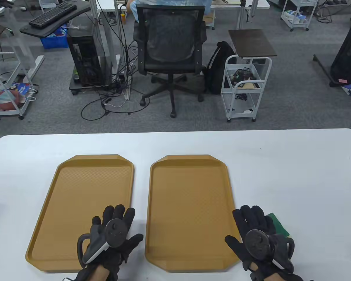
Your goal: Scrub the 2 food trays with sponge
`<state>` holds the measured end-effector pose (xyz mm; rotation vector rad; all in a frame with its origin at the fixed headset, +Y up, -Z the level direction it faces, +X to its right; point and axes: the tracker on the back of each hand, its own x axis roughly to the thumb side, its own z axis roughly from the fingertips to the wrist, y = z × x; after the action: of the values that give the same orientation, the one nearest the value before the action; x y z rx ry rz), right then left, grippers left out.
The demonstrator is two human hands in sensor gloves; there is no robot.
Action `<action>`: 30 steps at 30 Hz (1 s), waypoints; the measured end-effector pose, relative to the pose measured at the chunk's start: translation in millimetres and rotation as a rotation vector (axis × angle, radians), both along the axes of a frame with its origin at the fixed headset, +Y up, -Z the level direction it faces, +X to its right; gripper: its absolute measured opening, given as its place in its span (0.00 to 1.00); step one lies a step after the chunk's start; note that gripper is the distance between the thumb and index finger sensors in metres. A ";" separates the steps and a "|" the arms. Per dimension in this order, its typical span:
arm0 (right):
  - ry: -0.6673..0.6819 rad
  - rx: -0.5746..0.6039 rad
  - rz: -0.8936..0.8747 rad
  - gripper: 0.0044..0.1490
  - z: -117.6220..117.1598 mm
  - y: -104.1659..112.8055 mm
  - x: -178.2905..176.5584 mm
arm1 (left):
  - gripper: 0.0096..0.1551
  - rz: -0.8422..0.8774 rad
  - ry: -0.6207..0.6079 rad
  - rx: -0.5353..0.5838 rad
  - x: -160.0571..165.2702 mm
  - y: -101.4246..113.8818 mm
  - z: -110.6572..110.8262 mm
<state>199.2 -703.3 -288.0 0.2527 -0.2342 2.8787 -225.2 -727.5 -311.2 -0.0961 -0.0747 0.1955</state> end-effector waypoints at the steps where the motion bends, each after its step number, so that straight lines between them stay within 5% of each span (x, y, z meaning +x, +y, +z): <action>1: 0.000 0.000 0.001 0.54 -0.1 0.0 0.1 | 0.52 0.004 0.001 -0.002 0.1 -0.2 0.2; 15: -0.127 0.012 0.000 0.53 -12.6 -1.7 29.2 | 0.52 0.023 0.022 -0.004 -1.1 -0.6 0.7; 30: -0.521 -0.318 0.006 0.51 -49.2 -56.9 101.9 | 0.52 0.007 0.026 -0.018 -0.2 -2.9 2.0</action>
<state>301.2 -760.2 -337.2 -0.5573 0.1390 2.8740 -225.4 -730.4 -309.2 -0.1110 -0.0473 0.2041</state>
